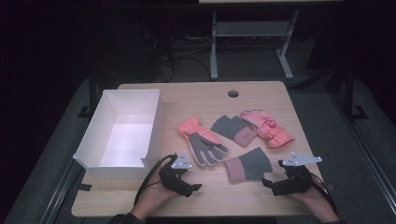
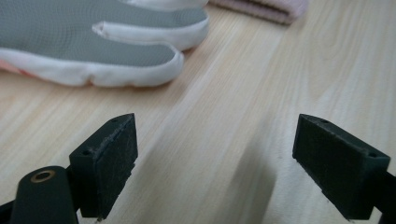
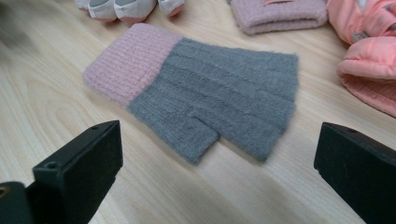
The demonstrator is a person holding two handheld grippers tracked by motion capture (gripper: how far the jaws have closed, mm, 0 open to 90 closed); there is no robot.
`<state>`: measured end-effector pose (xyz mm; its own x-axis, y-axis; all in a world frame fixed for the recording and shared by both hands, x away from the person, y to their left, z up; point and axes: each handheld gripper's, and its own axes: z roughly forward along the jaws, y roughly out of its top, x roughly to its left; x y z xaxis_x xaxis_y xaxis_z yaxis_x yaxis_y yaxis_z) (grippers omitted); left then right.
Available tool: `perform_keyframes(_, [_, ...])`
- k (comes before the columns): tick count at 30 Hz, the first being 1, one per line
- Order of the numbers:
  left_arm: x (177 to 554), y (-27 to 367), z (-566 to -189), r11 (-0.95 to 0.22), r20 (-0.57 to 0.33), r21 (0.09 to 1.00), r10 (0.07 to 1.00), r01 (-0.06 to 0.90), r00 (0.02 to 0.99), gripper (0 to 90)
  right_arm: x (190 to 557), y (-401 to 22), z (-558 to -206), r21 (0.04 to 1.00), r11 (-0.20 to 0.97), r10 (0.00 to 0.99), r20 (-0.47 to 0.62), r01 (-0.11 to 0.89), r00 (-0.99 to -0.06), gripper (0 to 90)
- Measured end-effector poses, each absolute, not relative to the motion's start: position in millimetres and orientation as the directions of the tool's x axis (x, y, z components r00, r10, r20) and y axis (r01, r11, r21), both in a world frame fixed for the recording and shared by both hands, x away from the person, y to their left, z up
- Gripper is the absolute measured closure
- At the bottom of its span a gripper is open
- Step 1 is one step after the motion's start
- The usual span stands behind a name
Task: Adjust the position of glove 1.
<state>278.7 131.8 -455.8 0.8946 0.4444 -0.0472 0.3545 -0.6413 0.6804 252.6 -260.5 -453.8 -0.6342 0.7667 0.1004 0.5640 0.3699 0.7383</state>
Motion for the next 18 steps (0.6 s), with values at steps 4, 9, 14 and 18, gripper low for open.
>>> perform_keyframes(4, [278.2, 131.0, -455.4, -0.645, -0.044, 0.677, 0.445, 0.354, 0.895, 13.7, 251.9, -262.0, -453.3, 0.738, 0.368, 0.766, 0.104, 0.566, -0.634, 0.7])
perform_keyframes(9, [275.9, 128.2, -453.5, -0.656, -0.029, 0.671, 0.441, 0.344, 0.897, 13.7, 254.3, -266.5, -450.5, 0.739, 0.331, 0.762, 0.157, 0.586, -0.628, 0.8])
perform_keyframes(14, [276.6, 130.7, -451.2, -0.649, -0.038, 0.678, 0.437, 0.344, 0.899, 13.7, 255.2, -265.6, -447.8, 0.755, 0.318, 0.764, 0.155, 0.574, -0.627, 7.0])
perform_keyframes(18, [277.3, 134.3, -450.9, -0.651, -0.048, 0.679, 0.424, 0.341, 0.905, 14.1, 255.3, -263.2, -445.0, 0.761, 0.305, 0.763, 0.163, 0.572, -0.625, 15.5])
